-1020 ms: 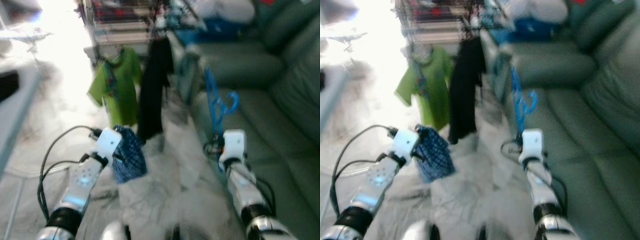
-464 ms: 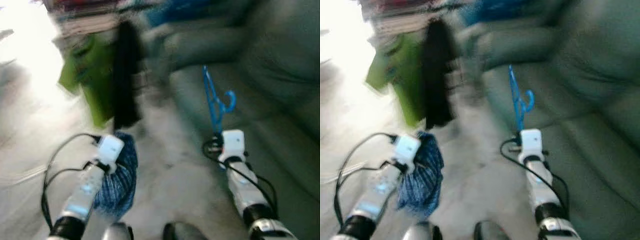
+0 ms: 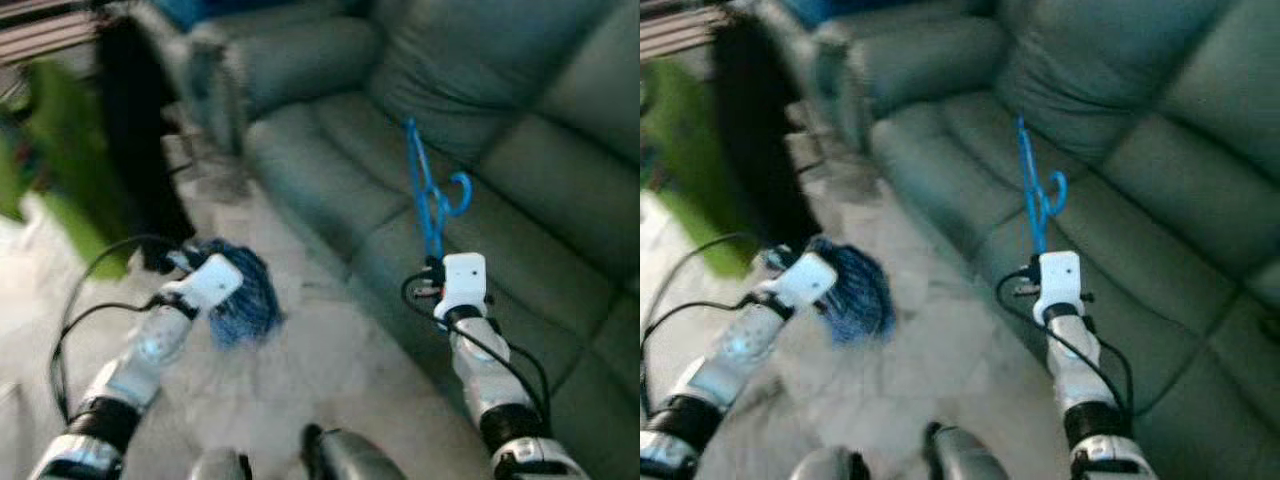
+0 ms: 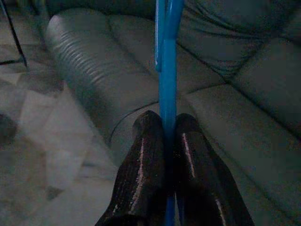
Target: Hang hanger
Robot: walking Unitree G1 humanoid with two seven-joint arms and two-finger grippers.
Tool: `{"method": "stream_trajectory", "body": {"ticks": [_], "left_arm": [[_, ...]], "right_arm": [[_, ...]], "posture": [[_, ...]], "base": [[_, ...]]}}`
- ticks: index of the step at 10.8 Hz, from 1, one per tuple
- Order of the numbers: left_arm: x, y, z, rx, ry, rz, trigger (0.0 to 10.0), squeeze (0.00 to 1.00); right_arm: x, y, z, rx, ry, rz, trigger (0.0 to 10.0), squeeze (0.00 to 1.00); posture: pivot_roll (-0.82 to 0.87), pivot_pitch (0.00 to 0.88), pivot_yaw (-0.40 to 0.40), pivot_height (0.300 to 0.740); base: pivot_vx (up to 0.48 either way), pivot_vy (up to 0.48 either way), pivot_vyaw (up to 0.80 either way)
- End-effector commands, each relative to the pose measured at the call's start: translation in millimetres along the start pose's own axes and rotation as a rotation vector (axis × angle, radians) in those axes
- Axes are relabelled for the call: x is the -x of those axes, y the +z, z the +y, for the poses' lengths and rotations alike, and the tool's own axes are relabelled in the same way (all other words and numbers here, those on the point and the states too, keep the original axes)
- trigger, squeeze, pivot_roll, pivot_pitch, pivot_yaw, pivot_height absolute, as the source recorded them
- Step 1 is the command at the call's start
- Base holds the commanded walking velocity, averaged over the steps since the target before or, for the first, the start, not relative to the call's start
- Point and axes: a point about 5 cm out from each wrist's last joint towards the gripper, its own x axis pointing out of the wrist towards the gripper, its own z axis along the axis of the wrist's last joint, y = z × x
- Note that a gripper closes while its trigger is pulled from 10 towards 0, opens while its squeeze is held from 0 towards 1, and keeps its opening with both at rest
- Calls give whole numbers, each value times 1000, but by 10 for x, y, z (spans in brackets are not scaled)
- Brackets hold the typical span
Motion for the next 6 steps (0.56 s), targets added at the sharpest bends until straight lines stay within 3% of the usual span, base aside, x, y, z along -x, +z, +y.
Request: {"method": "stream_trajectory", "body": {"ticks": [1, 4, 6], "left_arm": [[-45, 61, 2, -2, 21, -29, 10000, 0], [-111, 236, -68, 23, 30, -124, 10000, 0], [-136, 257, -46, 61, -34, -142, 10000, 0]], "right_arm": [[40, -51, -48, 6, -6, 22, 10000, 0], [3, 22, -31, -31, 5, -3, 10000, 0], [15, 44, 27, -12, 70, -12, 10000, 0]], "posture": [[21, 140, -66, 740], [26, 145, -67, 740], [24, 146, -63, 740]], "base": [[0, 0, -800], [0, 0, -727], [0, 0, 0]]}}
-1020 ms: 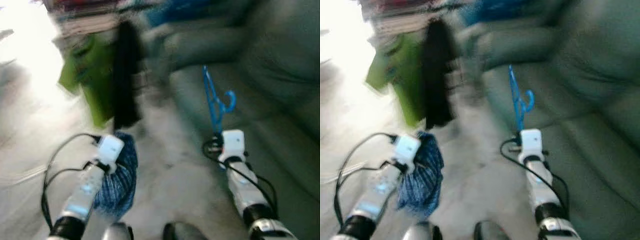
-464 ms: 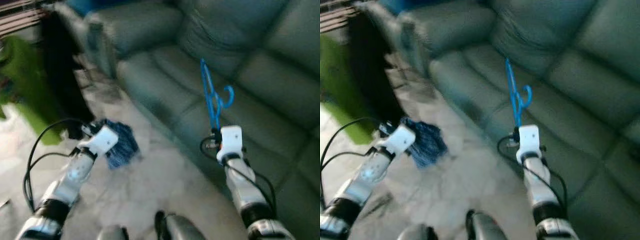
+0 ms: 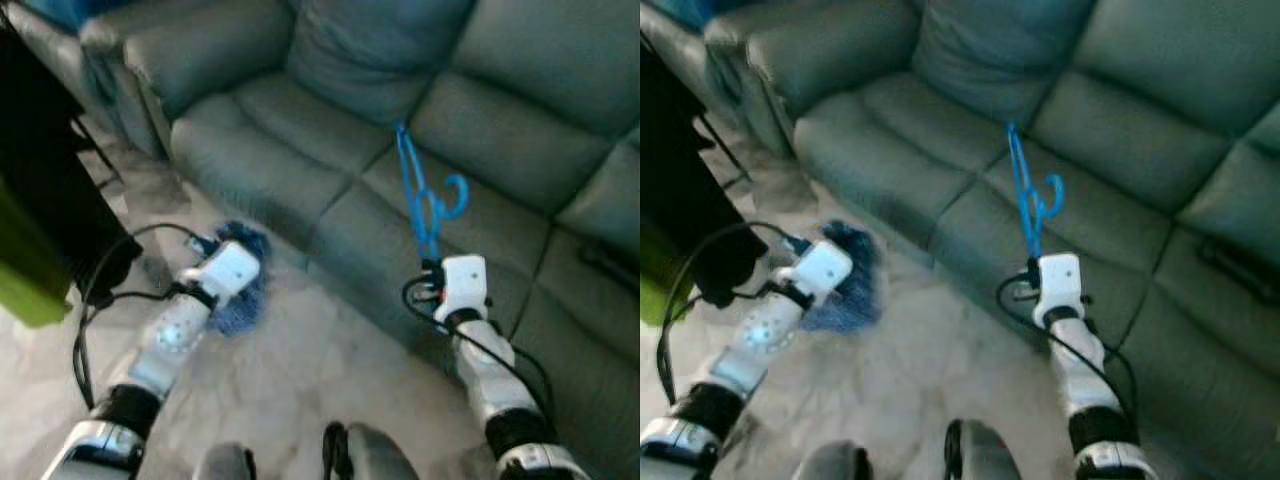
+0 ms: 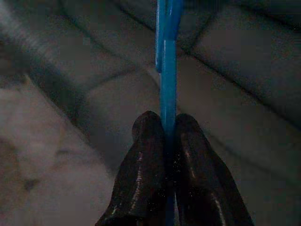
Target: Hang hanger
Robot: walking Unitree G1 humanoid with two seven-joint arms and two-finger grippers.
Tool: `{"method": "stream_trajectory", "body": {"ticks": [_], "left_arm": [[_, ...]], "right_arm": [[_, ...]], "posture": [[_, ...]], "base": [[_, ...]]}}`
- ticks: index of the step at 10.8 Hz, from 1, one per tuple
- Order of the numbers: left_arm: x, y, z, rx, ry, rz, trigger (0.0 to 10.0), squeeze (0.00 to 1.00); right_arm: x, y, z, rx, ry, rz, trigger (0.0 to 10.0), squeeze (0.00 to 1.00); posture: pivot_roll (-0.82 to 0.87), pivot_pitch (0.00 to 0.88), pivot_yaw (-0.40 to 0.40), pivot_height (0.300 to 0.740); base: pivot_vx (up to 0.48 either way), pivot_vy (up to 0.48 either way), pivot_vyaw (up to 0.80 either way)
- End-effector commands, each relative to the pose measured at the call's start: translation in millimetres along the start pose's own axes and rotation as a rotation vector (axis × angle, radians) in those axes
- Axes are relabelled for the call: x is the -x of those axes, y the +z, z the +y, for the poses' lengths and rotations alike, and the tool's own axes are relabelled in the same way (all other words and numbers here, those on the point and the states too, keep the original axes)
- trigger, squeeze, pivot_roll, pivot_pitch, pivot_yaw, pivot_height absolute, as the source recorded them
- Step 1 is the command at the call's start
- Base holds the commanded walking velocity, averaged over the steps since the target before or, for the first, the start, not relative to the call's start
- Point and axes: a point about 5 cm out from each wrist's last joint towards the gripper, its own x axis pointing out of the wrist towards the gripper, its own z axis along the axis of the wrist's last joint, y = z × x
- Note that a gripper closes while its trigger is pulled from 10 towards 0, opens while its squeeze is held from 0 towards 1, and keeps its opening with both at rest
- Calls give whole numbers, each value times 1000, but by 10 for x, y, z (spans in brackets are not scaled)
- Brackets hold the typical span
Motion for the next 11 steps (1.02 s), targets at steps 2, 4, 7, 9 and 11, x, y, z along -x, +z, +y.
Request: {"method": "stream_trajectory", "body": {"ticks": [2, 4, 7, 9, 11], "left_arm": [[43, -251, 195, -77, -80, 129, 10000, 0], [-34, -170, 393, -80, -76, 82, 10000, 0], [-30, -113, 508, -159, -194, 6, 10000, 0], [-14, -20, 548, -282, -246, -79, 10000, 0], [9, -58, 590, -300, -254, -71, 10000, 0]], "right_arm": [[-4, 21, 85, 52, 139, 19, 10000, 0], [80, 17, 282, 145, 421, 42, 10000, 0], [198, 97, 191, 210, 677, 81, 10000, 0], [270, 105, 103, 195, 780, 142, 10000, 0], [355, 111, 76, 173, 850, 190, 10000, 0]], "posture": [[17, 152, -62, 740], [12, 148, -61, 740], [8, 146, -61, 740], [9, 145, -60, 740], [8, 144, -59, 740]], "base": [[0, 0, 0], [0, 0, 0], [0, 0, 0], [0, 0, 0], [0, 0, 0]]}}
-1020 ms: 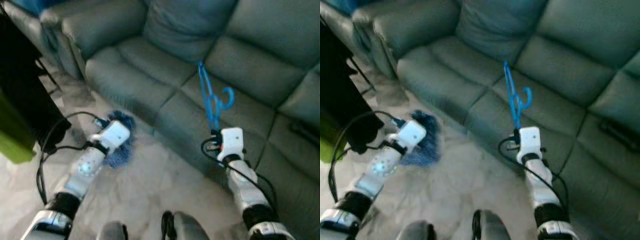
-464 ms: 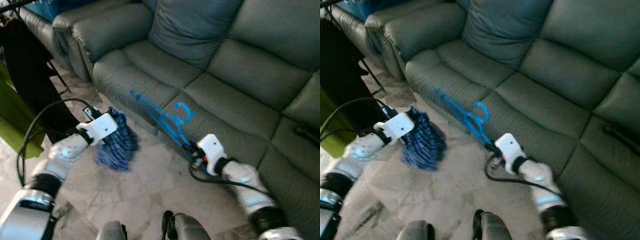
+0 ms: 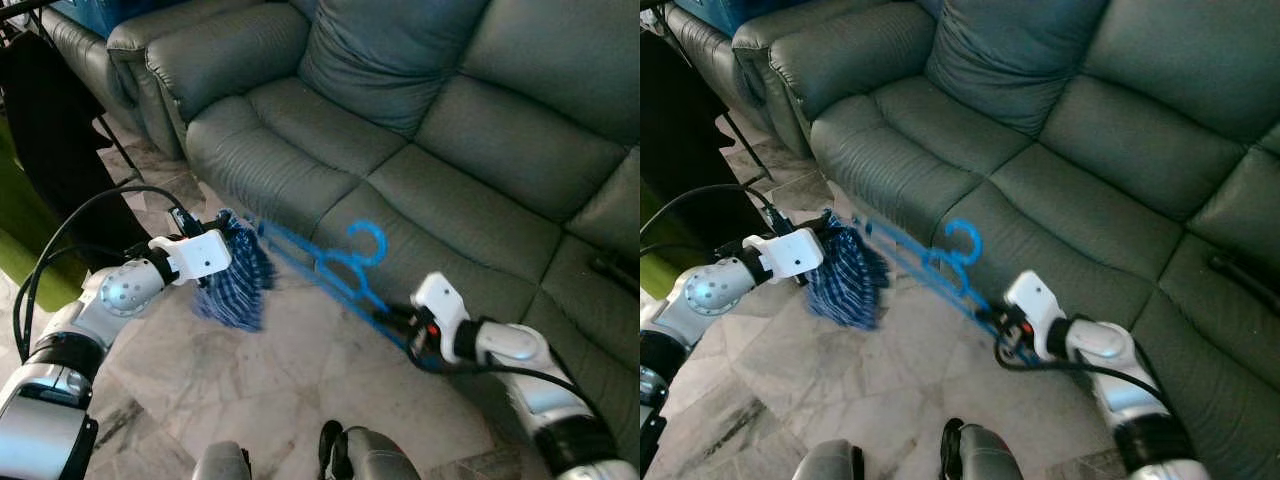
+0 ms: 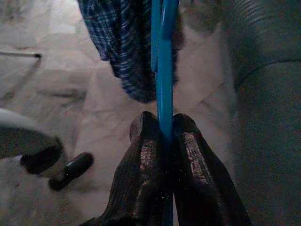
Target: Hang hanger
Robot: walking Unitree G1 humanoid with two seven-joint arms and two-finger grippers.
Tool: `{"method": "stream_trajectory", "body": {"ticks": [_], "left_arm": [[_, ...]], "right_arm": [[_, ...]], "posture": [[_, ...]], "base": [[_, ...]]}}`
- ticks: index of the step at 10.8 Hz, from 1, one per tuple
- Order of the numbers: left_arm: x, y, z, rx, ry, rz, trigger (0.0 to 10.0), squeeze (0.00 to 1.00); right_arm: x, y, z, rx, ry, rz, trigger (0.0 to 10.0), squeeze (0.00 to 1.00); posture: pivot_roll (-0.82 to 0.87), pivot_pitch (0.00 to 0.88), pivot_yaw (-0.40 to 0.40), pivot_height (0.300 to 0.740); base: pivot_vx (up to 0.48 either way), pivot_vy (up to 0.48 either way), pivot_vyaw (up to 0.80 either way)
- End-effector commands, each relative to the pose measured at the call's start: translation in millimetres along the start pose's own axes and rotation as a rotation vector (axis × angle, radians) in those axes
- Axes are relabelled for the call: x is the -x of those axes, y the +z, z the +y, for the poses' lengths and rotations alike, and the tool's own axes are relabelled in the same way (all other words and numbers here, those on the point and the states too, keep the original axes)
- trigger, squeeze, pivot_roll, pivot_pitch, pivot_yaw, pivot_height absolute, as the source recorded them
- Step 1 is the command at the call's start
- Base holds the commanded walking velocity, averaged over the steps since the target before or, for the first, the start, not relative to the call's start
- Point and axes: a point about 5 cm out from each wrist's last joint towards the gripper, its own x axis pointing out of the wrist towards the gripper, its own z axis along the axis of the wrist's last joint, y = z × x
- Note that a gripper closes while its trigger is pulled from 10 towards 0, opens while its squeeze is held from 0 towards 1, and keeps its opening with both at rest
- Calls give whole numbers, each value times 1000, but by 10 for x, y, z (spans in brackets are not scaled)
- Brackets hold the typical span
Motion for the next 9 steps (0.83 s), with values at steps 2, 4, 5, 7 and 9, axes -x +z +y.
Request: {"method": "stream_trajectory", "body": {"ticks": [2, 4, 5, 7, 9], "left_arm": [[4, 34, -9, -36, -12, -33, 10000, 0], [-14, 149, -19, -79, -40, -126, 10000, 0], [-16, 179, -15, -96, -50, -151, 10000, 0], [-56, 371, -119, -97, -181, -260, 10000, 0], [-128, 575, -141, -53, -170, -343, 10000, 0]], "right_arm": [[52, -1, 38, -17, 59, 14, 10000, 0], [85, -92, 122, -88, 154, 78, 10000, 0], [90, -127, 145, -114, 180, 106, 10000, 0], [2, -273, 54, -187, 63, 157, 10000, 0], [-132, -267, -177, -356, -201, 111, 10000, 0]], "posture": [[1, 144, -61, 740], [7, 145, -65, 740], [8, 145, -65, 740], [15, 148, -65, 740], [24, 145, -69, 740]], "base": [[0, 0, 0], [0, 0, 0], [0, 0, 0], [0, 0, 0], [0, 0, 0]]}}
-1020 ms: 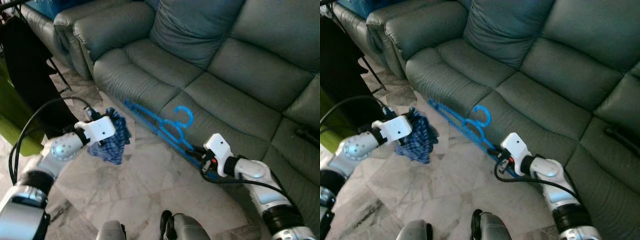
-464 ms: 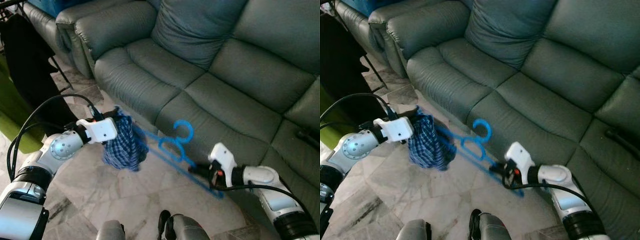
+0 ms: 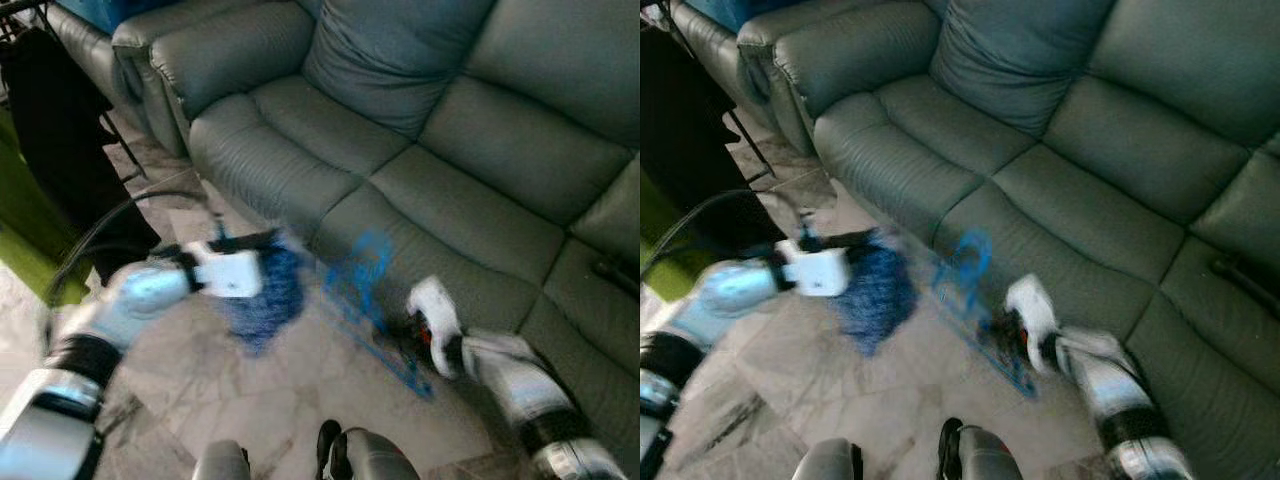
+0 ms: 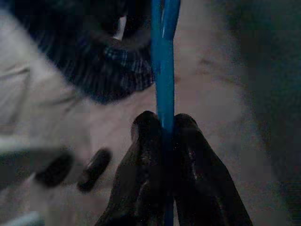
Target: Hang hanger
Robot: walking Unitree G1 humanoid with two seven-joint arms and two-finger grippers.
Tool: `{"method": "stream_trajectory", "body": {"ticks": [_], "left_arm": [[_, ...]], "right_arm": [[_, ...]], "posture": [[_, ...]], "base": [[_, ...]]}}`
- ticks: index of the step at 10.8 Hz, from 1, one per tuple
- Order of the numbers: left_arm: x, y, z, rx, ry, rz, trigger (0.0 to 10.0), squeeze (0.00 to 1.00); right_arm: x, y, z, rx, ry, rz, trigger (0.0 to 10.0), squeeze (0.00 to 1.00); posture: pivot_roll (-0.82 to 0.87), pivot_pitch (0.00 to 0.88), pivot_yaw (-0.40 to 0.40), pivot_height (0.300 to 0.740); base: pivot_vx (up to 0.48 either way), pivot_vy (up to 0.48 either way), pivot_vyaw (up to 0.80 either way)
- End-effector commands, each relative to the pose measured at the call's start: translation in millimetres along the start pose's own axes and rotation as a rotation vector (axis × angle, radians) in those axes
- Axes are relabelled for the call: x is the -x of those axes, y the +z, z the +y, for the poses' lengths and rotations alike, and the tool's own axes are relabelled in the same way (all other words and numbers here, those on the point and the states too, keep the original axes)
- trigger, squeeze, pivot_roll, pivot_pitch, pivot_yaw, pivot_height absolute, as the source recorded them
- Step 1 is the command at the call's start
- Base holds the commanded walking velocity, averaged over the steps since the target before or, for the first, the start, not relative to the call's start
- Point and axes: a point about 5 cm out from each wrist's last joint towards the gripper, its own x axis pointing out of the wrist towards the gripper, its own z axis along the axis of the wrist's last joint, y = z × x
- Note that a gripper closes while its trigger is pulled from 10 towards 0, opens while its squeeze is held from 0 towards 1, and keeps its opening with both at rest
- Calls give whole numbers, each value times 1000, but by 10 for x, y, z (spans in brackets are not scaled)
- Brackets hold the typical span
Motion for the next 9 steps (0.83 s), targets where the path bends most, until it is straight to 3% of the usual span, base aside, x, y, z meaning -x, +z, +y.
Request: {"method": "stream_trajectory", "body": {"ticks": [1, 3, 4, 6, 7, 8, 9], "left_arm": [[-9, 57, 10, 8, 3, -22, 10000, 0], [-57, 159, 9, 33, 31, -62, 10000, 0], [-122, 210, -87, 83, 36, -76, 10000, 0], [-194, 212, -257, 155, 36, -62, 10000, 0], [-221, 212, -312, 182, 42, -55, 10000, 0], [-255, 219, -373, 210, 42, -46, 10000, 0], [-275, 216, -421, 231, 43, -38, 10000, 0]], "right_arm": [[52, -33, -225, -125, -202, -13, 10000, 0], [77, 98, -405, -325, -346, -116, 10000, 0], [118, 375, -544, -464, -446, -303, 10000, 0], [152, 835, -625, -702, -461, -577, 10000, 0], [167, 1075, -582, -730, -391, -699, 10000, 0], [203, 1408, -461, -751, -226, -851, 10000, 0], [243, 1693, -257, -706, -26, -959, 10000, 0]], "posture": [[30, 145, -72, 740], [32, 145, -72, 740], [31, 147, -71, 740], [25, 146, -72, 740], [26, 145, -72, 740], [27, 145, -75, 740], [25, 145, -77, 740]], "base": [[0, 0, 0], [0, 0, 0], [0, 0, 0], [0, 0, 0], [0, 0, 0], [0, 0, 0], [0, 0, 0]]}}
